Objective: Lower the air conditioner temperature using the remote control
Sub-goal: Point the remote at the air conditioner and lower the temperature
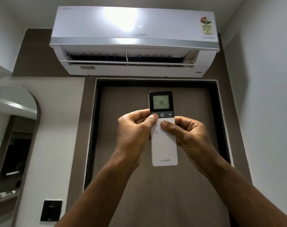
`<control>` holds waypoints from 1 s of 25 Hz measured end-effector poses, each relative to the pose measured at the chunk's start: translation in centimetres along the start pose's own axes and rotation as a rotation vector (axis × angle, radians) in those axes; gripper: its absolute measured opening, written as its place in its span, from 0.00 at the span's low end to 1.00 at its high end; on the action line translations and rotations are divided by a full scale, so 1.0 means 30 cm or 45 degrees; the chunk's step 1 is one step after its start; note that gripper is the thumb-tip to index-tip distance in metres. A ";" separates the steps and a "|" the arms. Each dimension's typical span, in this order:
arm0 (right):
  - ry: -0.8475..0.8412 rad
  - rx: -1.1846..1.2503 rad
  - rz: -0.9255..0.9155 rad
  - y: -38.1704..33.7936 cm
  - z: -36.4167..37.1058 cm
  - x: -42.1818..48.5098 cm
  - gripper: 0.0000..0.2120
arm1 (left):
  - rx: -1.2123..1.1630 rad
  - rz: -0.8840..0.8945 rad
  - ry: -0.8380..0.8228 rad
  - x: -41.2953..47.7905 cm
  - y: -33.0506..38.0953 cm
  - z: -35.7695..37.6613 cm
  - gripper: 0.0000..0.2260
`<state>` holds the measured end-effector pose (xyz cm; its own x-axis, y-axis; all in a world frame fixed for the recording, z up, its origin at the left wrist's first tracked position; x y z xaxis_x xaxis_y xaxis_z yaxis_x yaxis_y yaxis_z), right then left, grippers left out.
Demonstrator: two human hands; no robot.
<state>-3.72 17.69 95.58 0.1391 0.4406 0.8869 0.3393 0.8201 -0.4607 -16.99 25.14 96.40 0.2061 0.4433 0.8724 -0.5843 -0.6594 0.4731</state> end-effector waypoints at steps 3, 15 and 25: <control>-0.003 0.011 -0.010 -0.004 0.000 -0.002 0.11 | 0.012 0.006 -0.003 -0.004 0.004 0.002 0.04; 0.002 0.008 -0.010 0.004 -0.001 -0.012 0.13 | 0.133 0.047 0.104 -0.006 0.012 0.007 0.03; -0.021 -0.045 -0.024 -0.012 -0.029 -0.001 0.10 | 0.115 0.095 0.018 -0.015 0.028 0.034 0.07</control>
<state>-3.03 17.06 95.74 0.1168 0.4311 0.8947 0.3743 0.8153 -0.4418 -16.77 23.77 96.53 0.1534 0.3989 0.9041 -0.5244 -0.7426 0.4166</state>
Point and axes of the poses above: each hand's wrist, its own x-axis towards the middle knuckle, its own z-axis out of the palm, y = z × x, the point moved 3 cm from there along x, towards the middle knuckle, and after that the axes turned 3 degrees about x, right-handed, at the moved point
